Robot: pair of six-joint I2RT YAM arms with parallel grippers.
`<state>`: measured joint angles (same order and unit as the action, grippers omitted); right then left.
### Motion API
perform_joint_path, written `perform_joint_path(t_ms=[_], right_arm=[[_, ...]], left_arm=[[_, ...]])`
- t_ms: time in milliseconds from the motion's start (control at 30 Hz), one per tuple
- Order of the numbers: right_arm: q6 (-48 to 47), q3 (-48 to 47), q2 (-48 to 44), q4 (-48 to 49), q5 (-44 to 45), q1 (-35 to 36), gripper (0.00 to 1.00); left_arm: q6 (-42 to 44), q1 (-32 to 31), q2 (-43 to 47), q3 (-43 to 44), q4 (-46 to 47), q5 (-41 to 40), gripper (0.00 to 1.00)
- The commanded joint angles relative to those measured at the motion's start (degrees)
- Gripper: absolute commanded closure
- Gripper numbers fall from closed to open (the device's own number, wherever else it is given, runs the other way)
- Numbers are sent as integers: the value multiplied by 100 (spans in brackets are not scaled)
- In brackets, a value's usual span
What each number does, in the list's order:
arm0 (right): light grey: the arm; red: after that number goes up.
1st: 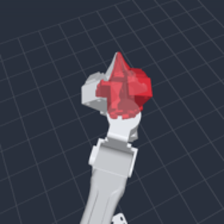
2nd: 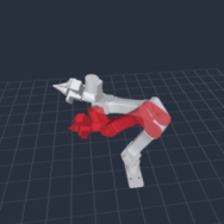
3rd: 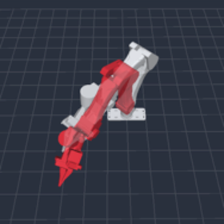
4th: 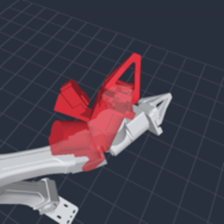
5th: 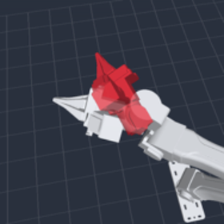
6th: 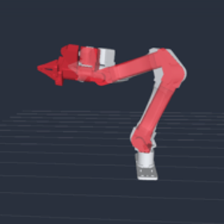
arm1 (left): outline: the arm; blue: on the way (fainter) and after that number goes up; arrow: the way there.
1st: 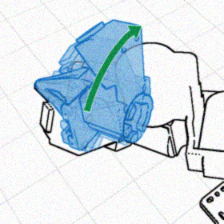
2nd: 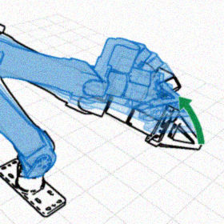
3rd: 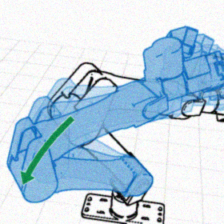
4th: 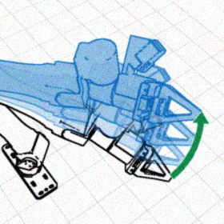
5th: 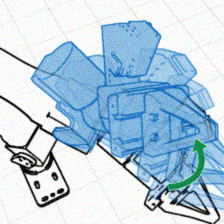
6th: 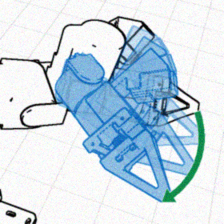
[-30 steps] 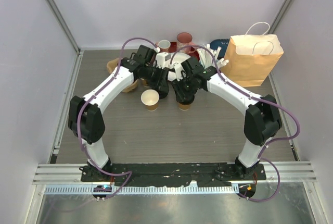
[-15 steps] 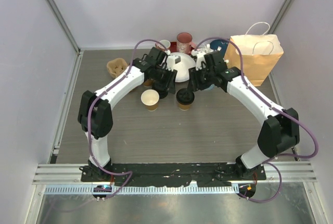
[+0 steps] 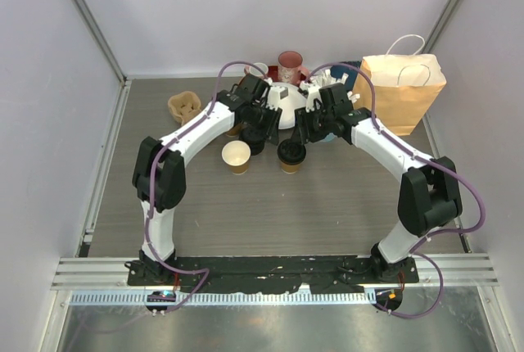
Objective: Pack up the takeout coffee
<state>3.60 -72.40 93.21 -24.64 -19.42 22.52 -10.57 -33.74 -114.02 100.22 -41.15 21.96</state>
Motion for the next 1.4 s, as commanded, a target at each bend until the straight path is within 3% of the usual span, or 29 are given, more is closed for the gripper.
perform_joint_path(t_ms=[0, 367, 700, 867, 1100, 1367], right_arm=[[-43, 51, 92, 337, -185, -20, 55], [-219, 436, 136, 381, -334, -29, 62], [-79, 1149, 48, 732, -361, -20, 83], [27, 1430, -13, 847, -334, -20, 84], [10, 1650, -40, 979, -281, -64, 84], [80, 1738, -92, 1032, -291, -125, 84]], left_arm=[[-112, -10, -138, 261, 168, 72, 80], [-112, -107, -437, 226, 177, 28, 82], [-138, -159, -560, -204, 212, 116, 94], [-182, -160, -683, -442, 326, 81, 100], [-226, -177, -710, -916, 546, 55, 100], [-183, -177, -702, -873, 485, 19, 100]])
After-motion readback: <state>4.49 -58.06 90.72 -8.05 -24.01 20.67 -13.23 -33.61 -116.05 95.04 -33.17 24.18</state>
